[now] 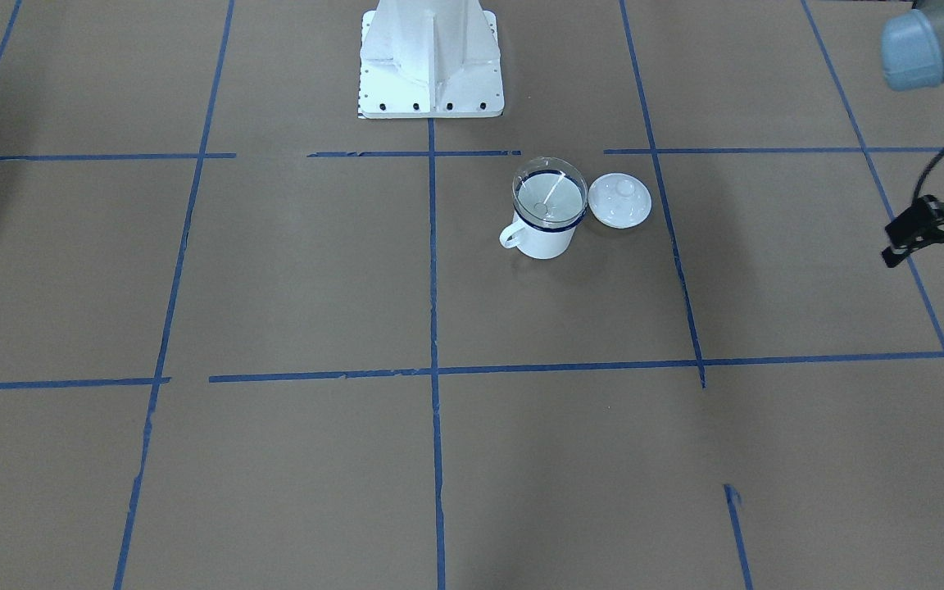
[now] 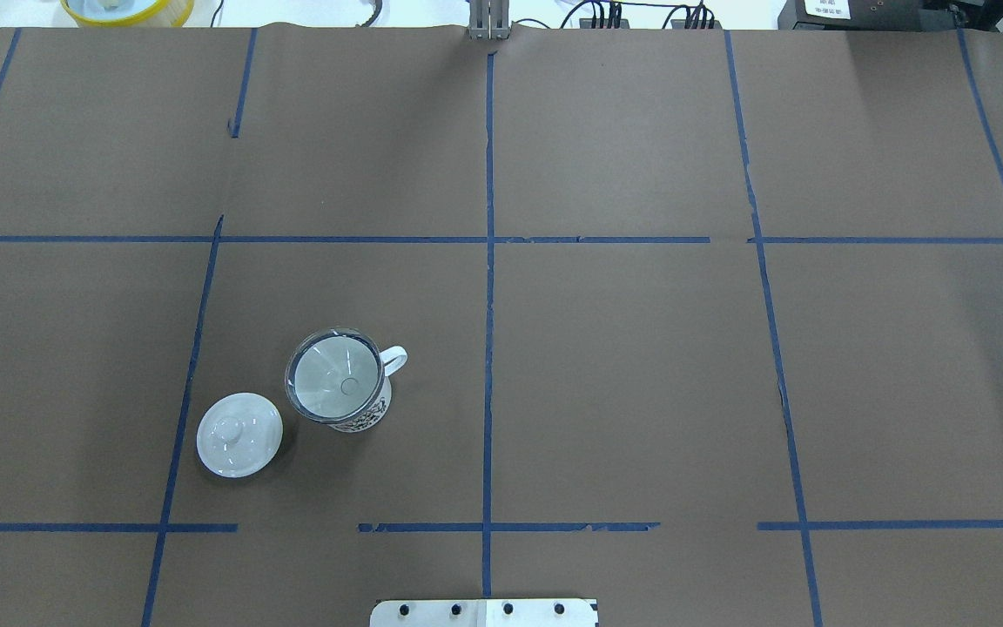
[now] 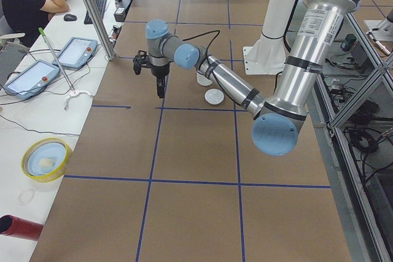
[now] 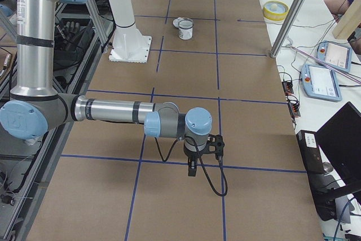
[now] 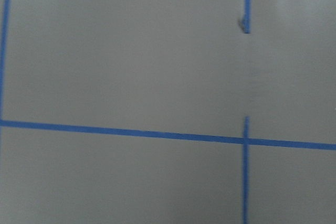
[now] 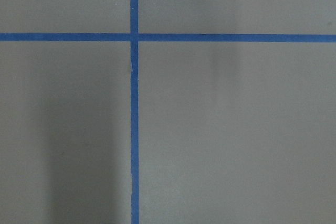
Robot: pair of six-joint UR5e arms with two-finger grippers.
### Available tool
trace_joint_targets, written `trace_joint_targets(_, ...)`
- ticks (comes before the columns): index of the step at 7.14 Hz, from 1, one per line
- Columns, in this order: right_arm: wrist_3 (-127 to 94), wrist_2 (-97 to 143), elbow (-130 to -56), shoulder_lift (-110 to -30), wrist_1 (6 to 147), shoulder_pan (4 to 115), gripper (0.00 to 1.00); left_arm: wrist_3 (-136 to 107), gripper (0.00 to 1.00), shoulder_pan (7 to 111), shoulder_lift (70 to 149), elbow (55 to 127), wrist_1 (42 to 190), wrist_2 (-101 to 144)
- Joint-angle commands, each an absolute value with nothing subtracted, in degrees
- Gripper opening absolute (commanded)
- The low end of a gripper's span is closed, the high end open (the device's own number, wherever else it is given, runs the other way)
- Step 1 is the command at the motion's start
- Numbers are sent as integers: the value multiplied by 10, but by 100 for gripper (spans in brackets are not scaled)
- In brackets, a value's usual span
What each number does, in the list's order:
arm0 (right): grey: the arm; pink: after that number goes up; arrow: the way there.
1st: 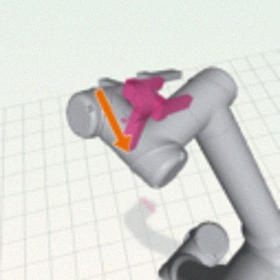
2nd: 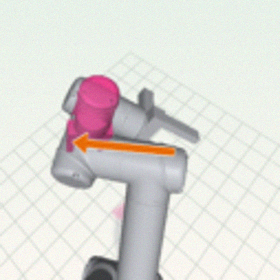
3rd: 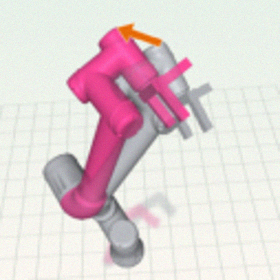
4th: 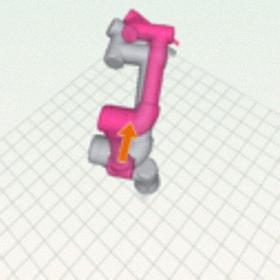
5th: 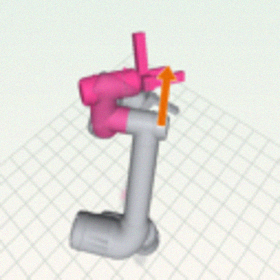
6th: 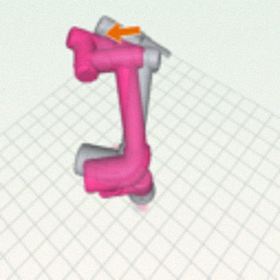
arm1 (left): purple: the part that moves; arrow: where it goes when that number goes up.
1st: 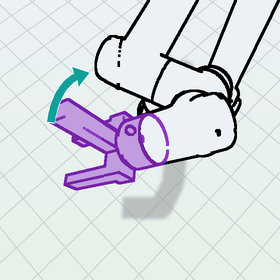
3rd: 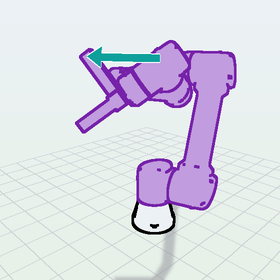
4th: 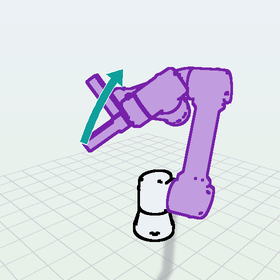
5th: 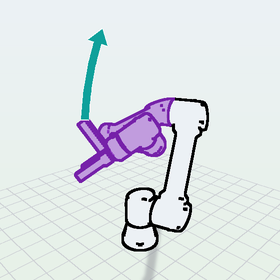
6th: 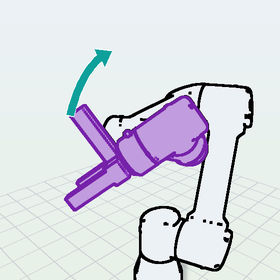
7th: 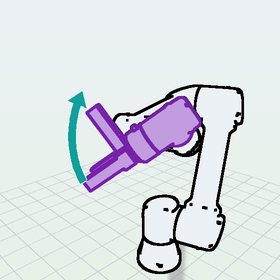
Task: Place funnel on cup
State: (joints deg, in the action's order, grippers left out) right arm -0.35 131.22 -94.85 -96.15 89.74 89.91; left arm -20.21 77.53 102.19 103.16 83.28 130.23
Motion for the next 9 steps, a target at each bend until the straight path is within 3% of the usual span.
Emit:
trace_joint_targets(1, -4, 1312, -949, -962, 897, 899, 100, 34, 100, 902, 992, 916, 836, 1305)
trace_joint_targets(2, -4, 1312, -948, -962, 897, 899, 100, 46, 100, 915, 995, 872, 839, 1307)
trace_joint_targets(9, -4, 1312, -948, -962, 897, 899, 100, 48, 100, 927, 979, 874, 839, 1308)
